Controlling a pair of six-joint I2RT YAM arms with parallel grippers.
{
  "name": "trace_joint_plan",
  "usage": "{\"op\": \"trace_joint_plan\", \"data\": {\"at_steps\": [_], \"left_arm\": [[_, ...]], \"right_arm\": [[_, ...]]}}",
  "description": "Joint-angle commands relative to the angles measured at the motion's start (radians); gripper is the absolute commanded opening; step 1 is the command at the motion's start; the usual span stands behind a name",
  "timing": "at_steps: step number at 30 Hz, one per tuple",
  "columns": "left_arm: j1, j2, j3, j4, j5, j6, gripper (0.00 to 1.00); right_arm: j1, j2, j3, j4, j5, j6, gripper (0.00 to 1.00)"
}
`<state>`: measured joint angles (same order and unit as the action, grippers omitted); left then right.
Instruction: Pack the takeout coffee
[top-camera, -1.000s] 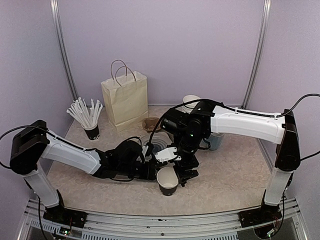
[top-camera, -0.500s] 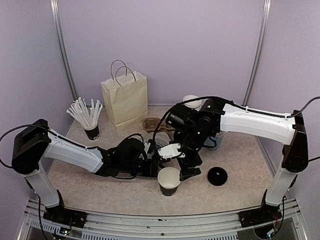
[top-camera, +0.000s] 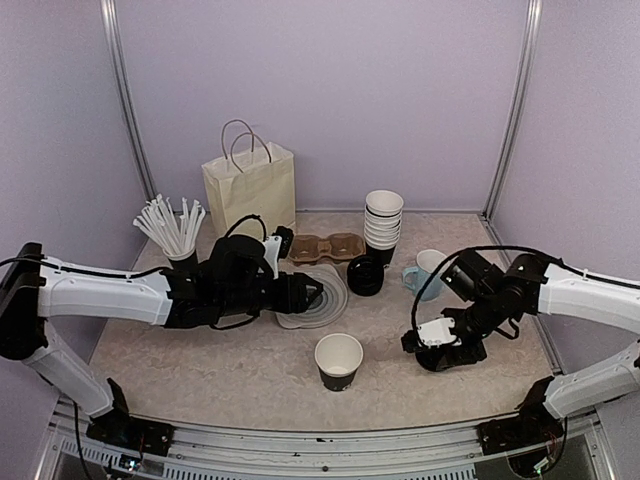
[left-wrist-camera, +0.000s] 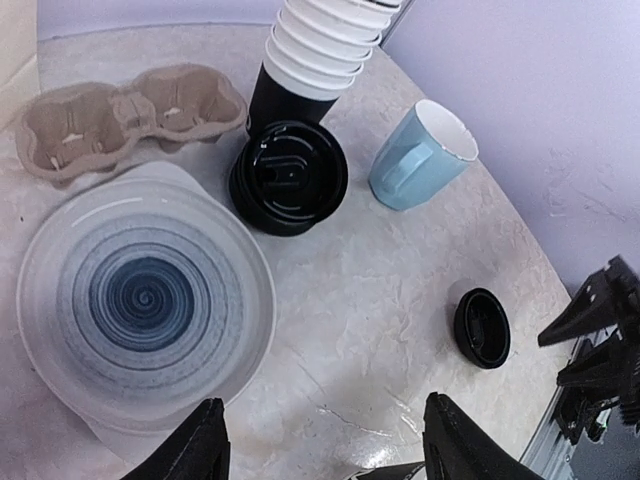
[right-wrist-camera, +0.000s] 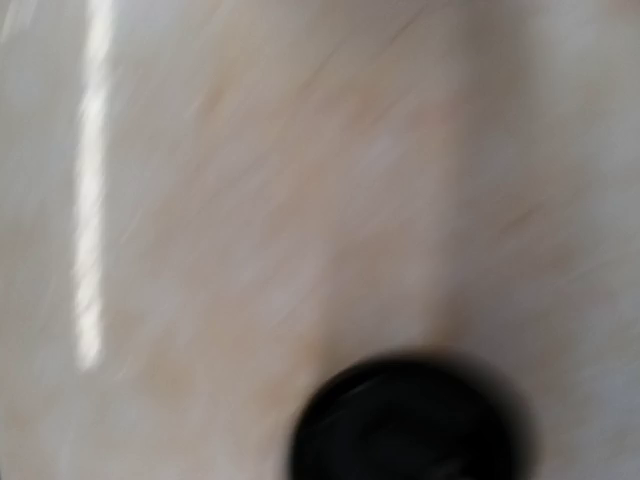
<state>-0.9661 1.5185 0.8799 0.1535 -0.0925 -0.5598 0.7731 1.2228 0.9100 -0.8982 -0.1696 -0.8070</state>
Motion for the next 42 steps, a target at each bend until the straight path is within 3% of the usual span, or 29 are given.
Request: {"op": "trace_joint_plan", "data": {"at_steps": [1, 10, 23, 34, 39, 42], "left_arm": [[0.012, -0.036, 0.051, -0.032, -0.059, 0.087, 0.65], [0.022, -0.046, 0.065, -0.047, -0.063, 0.096, 0.65], [0.034, -0.051, 0.059, -0.039, -0.058, 0.101, 0.65], [0.035, -0.061, 0.049, -0.032, -0.051, 0.109, 0.64], [0.040, -0.076, 0.034, -0.022, -0.058, 0.111, 0.64], [0.042, -0.075, 0.035, -0.020, -0.053, 0.110, 0.65]], "right_arm": [[-0.008, -0.095, -0.156, 0.032, 0.057, -0.074, 0.46], [-0.008, -0.008, -0.247, 0.131, 0.114, -0.106, 0.44], [-0.055, 0.112, -0.270, 0.252, 0.162, -0.101, 0.32], [-0.068, 0.004, -0.190, 0.102, 0.048, -0.106, 0.28], [-0.127, -0.023, -0.144, 0.122, 0.011, -0.104, 0.32], [-0.129, 0.004, -0.124, 0.177, -0.004, -0.102, 0.43]]}}
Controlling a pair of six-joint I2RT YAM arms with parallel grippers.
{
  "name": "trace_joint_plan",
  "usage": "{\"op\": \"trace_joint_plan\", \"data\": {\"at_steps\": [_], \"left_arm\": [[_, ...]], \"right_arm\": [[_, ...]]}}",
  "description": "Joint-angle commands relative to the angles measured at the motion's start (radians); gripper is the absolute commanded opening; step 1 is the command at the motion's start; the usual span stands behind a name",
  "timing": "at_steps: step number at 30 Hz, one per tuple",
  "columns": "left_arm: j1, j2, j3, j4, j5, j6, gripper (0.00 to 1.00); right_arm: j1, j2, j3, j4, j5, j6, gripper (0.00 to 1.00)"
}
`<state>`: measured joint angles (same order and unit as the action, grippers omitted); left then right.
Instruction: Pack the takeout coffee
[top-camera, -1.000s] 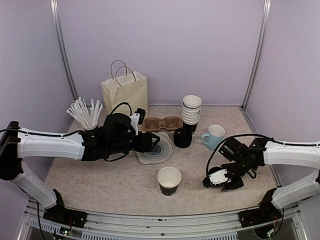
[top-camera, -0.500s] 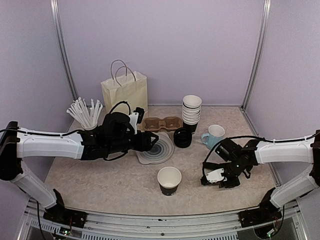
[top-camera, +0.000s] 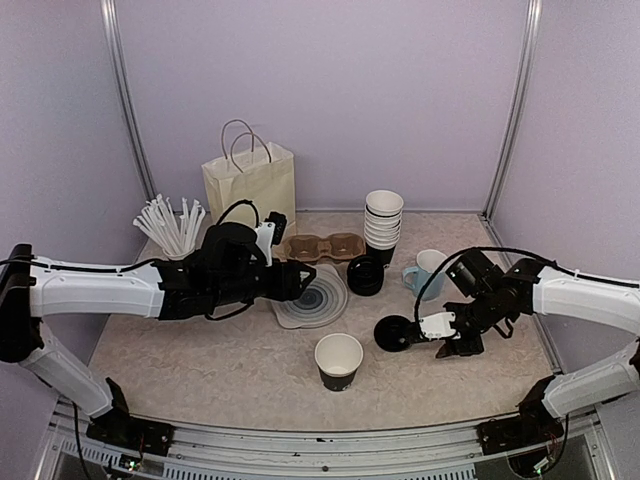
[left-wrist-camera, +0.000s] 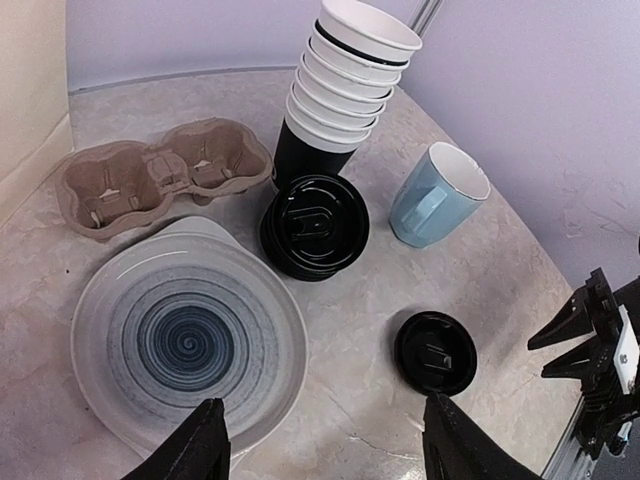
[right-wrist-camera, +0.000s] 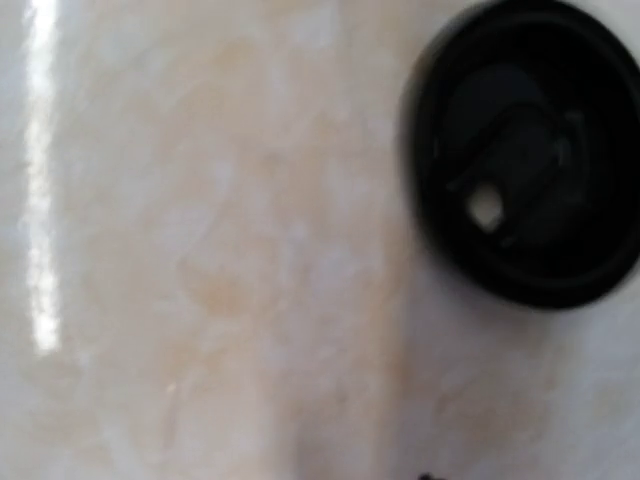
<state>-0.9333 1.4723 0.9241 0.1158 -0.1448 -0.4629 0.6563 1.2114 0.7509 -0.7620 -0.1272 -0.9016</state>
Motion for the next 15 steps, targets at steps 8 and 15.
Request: {"op": "trace_joint_plan", "data": {"at_steps": [8, 15], "left_arm": [[0.010, -0.031, -0.013, 0.019, -0.006, 0.008, 0.65], [0.017, -0.041, -0.031, 0.027, -0.010, 0.003, 0.65]], "right_arm": [[-0.012, 0.179, 0.104, 0.155, -0.146, -0.006, 0.58], [-0.013, 0.281, 0.158, 0.183, -0.189, -0.017, 0.50]]}}
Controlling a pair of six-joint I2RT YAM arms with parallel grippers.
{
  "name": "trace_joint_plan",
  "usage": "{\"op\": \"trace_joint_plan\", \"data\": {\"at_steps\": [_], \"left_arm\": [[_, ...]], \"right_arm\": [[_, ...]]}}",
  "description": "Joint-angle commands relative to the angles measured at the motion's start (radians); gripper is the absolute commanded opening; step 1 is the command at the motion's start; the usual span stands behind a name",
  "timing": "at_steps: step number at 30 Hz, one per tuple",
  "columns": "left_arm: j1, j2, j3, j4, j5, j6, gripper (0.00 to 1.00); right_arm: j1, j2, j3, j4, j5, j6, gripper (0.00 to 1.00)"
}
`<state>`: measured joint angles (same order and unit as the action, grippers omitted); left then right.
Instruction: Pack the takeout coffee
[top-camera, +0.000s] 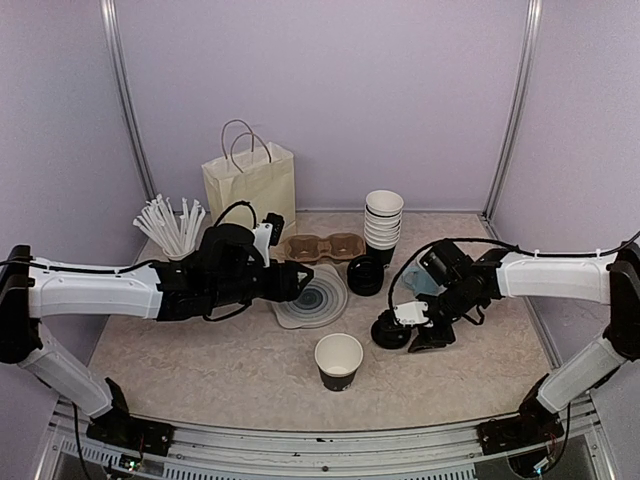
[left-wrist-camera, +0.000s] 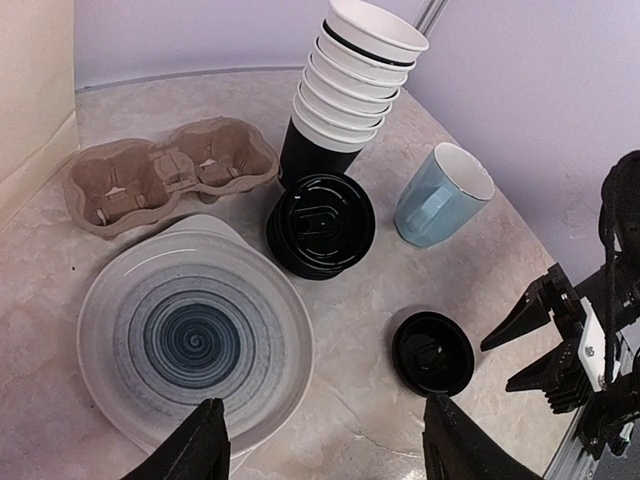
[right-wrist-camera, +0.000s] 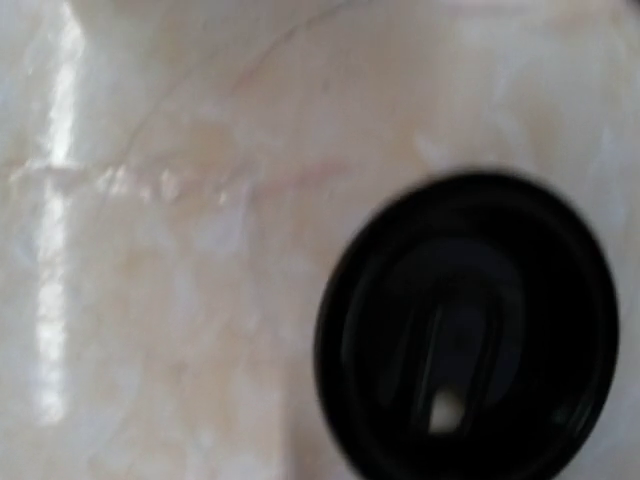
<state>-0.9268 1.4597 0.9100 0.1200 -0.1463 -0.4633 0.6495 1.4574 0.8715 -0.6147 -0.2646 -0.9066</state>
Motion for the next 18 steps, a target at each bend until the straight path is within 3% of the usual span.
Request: {"op": "trace_joint_plan", "data": {"at_steps": [1, 6, 18], "left_arm": [[0.012, -0.029, -0.017, 0.023, -0.008, 0.003, 0.65], [0.019, -0.030, -0.022, 0.026, -0.006, 0.002, 0.65], [0.037, -0.054, -0.058, 0.043, -0.003, -0.011, 0.65]], "right_arm": [[-0.004, 0.045, 0.040, 0.037, -0.056, -0.015, 0.49], [0.007, 0.102, 0.054, 0.016, -0.078, -0.031, 0.38], [0.043, 0.181, 0.047, 0.072, 0.026, -0.023, 0.27]]}}
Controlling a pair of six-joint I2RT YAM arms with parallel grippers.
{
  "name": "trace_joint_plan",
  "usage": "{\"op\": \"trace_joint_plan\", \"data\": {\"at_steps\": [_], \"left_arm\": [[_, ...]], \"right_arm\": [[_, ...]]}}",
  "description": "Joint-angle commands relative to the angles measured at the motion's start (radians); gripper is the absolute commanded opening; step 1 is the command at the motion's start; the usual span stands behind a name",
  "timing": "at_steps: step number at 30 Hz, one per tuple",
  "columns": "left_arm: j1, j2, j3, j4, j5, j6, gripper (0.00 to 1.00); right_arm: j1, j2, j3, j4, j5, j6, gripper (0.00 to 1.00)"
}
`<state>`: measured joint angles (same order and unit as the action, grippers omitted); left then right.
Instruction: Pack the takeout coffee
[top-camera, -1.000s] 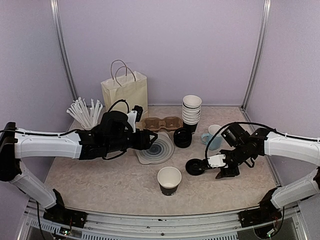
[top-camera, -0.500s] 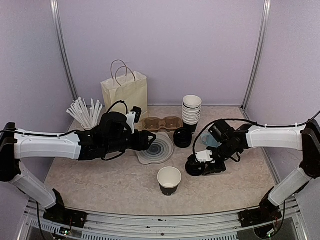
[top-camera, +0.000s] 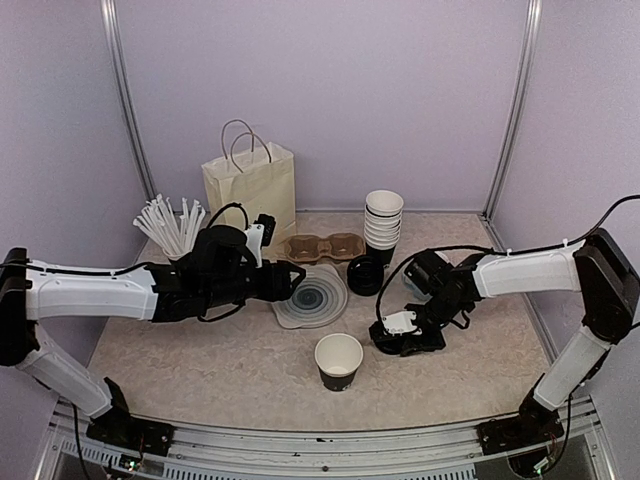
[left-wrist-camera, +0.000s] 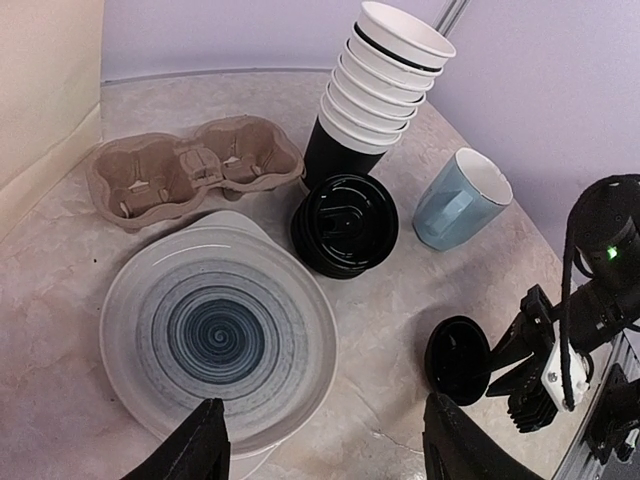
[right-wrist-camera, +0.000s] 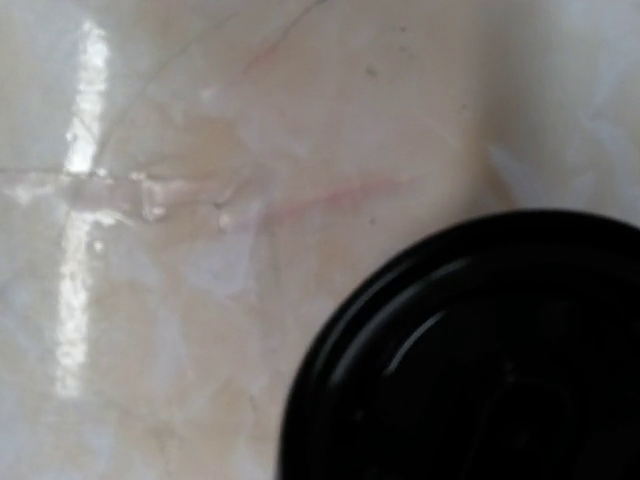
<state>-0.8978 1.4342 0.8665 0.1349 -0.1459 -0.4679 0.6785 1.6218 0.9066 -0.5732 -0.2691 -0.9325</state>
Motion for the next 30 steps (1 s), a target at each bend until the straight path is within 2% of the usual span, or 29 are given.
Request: {"op": "trace_joint_plan", "data": {"at_steps": [1, 9, 14, 18, 20, 22, 23, 25, 30], "left_arm": [[0.008, -0.030, -0.015, 0.027, -0.005, -0.006, 0.65], [0.011, -0.053, -0.027, 0.023, -0.013, -0.006, 0.65], [0.012, -0.065, -0.029, 0.023, -0.017, -0.004, 0.65], [0.006, -0.078, -0.016, 0.052, -0.019, 0.052, 0.66], [-0.016, -0.093, -0.024, 0.118, -0.030, 0.113, 0.70], [-0.065, -0.107, -0.029, 0.189, -0.127, 0.180, 0.83], [-0.089, -0.110, -0.029, 0.233, -0.166, 0.231, 0.86], [-0.125, -0.104, -0.023, 0.316, -0.200, 0.321, 0.87], [-0.187, -0.068, -0.038, 0.559, -0.148, 0.512, 0.84]], "right_arm": [[0.017, 0.020, 0.013, 0.036, 0.037, 0.004, 0.25], [0.049, 0.049, 0.005, 0.066, 0.099, 0.008, 0.29], [0.062, 0.028, 0.032, 0.035, 0.100, 0.035, 0.16], [0.061, -0.059, 0.100, -0.067, 0.021, 0.083, 0.11], [0.054, -0.111, 0.156, -0.146, -0.075, 0.108, 0.10], [0.031, -0.153, 0.226, -0.196, -0.198, 0.136, 0.08], [0.012, -0.169, 0.261, -0.214, -0.272, 0.153, 0.07], [-0.031, -0.188, 0.330, -0.233, -0.429, 0.192, 0.06], [-0.137, -0.201, 0.424, -0.159, -0.830, 0.344, 0.02]]}}
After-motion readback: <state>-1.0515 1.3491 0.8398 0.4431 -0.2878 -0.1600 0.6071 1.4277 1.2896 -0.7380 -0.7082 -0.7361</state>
